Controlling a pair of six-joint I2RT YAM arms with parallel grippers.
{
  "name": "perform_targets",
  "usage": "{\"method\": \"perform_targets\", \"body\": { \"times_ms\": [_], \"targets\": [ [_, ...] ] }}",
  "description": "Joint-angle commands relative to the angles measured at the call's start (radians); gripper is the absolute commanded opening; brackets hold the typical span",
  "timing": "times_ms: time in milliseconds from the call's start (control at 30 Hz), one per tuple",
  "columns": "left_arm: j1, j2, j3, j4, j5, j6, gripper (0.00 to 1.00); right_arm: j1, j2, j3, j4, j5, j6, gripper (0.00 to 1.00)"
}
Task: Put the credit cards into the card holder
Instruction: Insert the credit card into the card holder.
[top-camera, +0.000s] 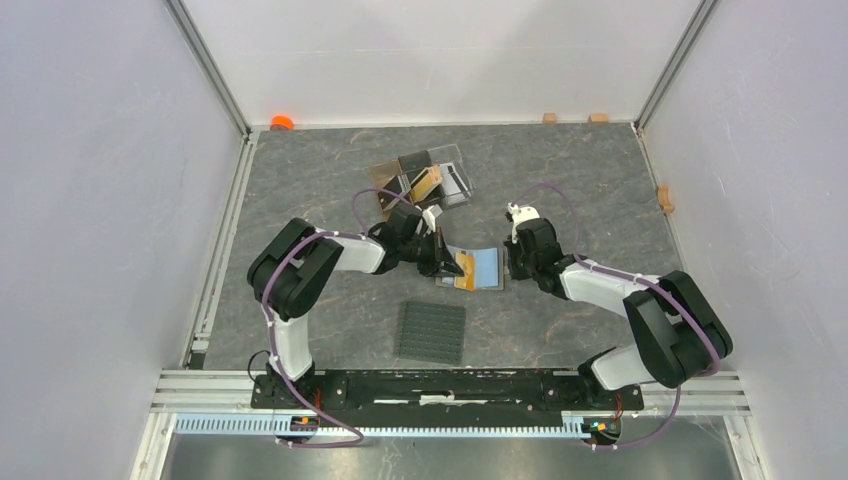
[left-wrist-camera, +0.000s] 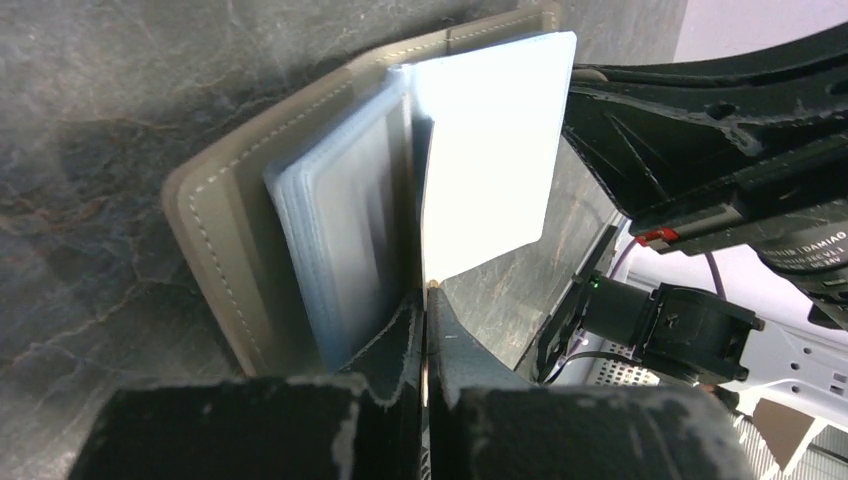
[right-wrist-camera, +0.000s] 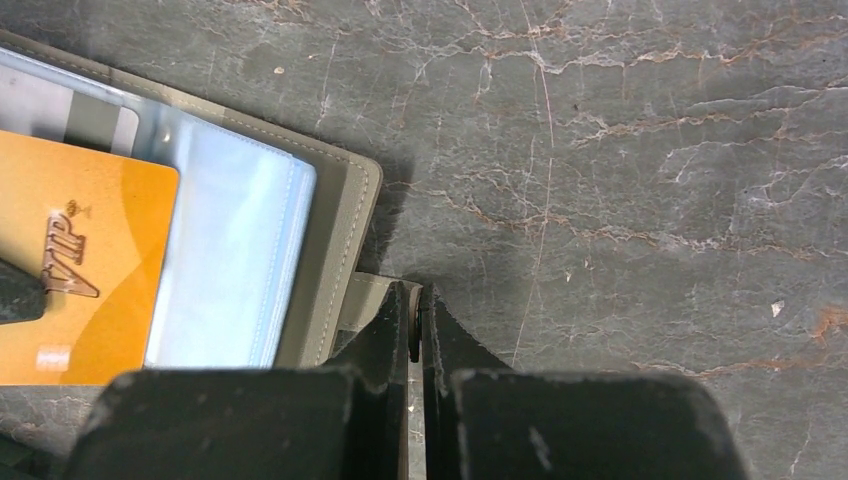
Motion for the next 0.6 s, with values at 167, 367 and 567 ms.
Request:
{"method": "perform_targets", "body": {
  "times_ms": [167, 367, 567],
  "targets": [
    [0.001, 0.071, 0.069, -0.029, 0.006, 0.027, 0.02, -0.01, 0.008, -0.03, -0.086, -0.004, -0.026, 0.0],
    [0.001, 0.088, 0.078, -0.033, 0.009, 0.023, 0.02, -0.01, 0.013, -0.03, -0.078, -0.022, -0.015, 0.0],
    [0.001, 0.111, 0.069, 0.036, 0.029, -0.006, 0.02, -0.009, 0.022, -0.031, -0.071, -0.036, -0.008, 0.0]
  ]
}}
